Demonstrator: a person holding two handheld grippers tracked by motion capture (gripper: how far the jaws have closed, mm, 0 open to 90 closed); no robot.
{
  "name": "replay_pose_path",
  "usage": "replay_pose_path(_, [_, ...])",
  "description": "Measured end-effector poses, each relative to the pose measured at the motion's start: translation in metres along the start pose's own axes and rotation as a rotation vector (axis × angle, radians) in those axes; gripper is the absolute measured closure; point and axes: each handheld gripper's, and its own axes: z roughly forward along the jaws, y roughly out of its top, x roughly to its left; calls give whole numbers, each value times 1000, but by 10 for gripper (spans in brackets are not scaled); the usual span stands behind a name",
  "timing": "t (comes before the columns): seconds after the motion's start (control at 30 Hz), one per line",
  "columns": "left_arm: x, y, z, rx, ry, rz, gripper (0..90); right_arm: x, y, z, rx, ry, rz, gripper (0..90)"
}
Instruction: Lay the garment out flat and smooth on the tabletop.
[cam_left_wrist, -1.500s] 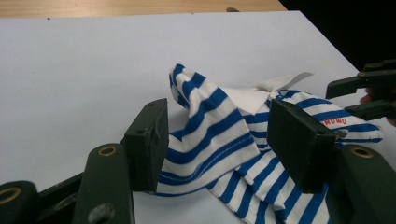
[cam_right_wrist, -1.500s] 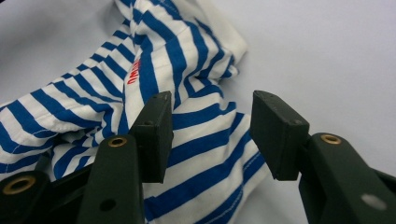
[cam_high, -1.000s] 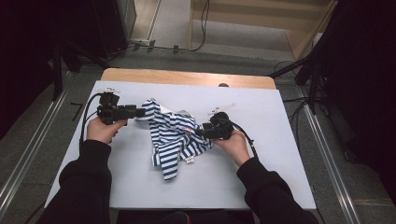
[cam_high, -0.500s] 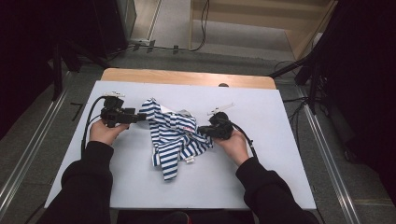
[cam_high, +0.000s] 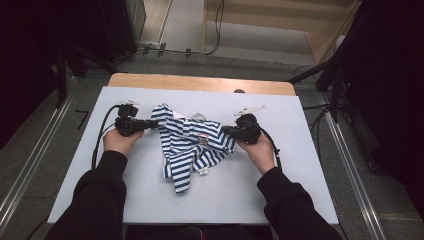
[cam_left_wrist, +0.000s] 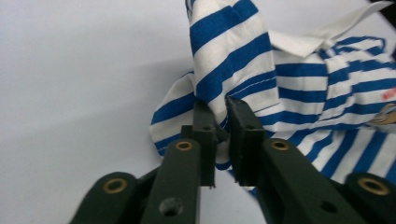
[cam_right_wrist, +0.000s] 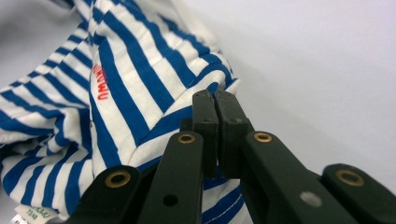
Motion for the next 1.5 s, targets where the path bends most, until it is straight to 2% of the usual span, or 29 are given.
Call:
replay_pose_path(0.17, [-4, 8, -11, -15, -64, -25, 860, -12, 4, -11, -26, -31, 13, 863])
replay_pose_path(0.23, [-9, 13, -19, -28, -96, -26, 861, -16, 6, -15, -34, -47, 6, 863])
replay_pose_path(0.33, [-15, 21, -28, -35, -123, -4, 861, -24, 11, -24, -55, -72, 1, 863])
replay_pose_path(0.43, [-17, 29, -32, -39, -149, -18, 861, -35, 20, -28, -60, -102, 0, 863])
replay_pose_path(0.57, [-16, 41, -31, -36, -137, -19, 860, -49, 35, -28, -59, -143, 3, 863])
replay_pose_path(0.67, [-11, 52, -24, -29, -132, -32, 860, -57, 49, -25, -55, -179, -4, 863])
replay_pose_path(0.77, [-1, 60, -14, -43, -130, -78, 859, -64, 63, -18, -50, -209, -9, 863])
replay_pose_path(0.8, [4, 62, -10, -51, -121, -92, 859, -66, 66, -14, -48, -217, -7, 862])
replay_pose_path(0.83, [8, 64, -7, -61, -94, -102, 856, -68, 69, -9, -39, -227, -10, 862])
replay_pose_path(0.9, [17, 65, -1, -111, -27, -137, 790, -72, 72, 1, -34, -264, -13, 830])
replay_pose_path(0.93, [23, 65, 0, -132, -12, -165, 753, -72, 72, 6, -45, -316, -18, 776])
replay_pose_path(0.97, [27, 64, 1, -143, -20, -194, 675, -73, 71, 10, -53, -362, -30, 710])
replay_pose_path(1.0, [31, 63, 1, -144, -36, -216, 603, -72, 70, 13, -45, -375, -39, 709])
replay_pose_path(1.03, [33, 62, 0, -139, -53, -227, 580, -69, 70, 14, -36, -371, -49, 700])
replay_pose_path(1.07, [33, 60, 0, -136, -54, -218, 563, -66, 69, 14, -35, -358, -60, 681])
replay_pose_path(1.17, [31, 57, -1, -90, -8, -155, 519, -56, 64, 13, -29, -331, -97, 624])
replay_pose_path(1.23, [27, 56, -1, -70, 4, -124, 504, -53, 61, 11, -31, -295, -88, 622])
replay_pose_path(1.3, [24, 54, -2, -58, 1, -100, 498, -51, 58, 8, -36, -247, -59, 615])
replay_pose_path(1.5, [12, 48, -6, -61, -33, -68, 477, -42, 46, -1, -38, -133, -14, 575])
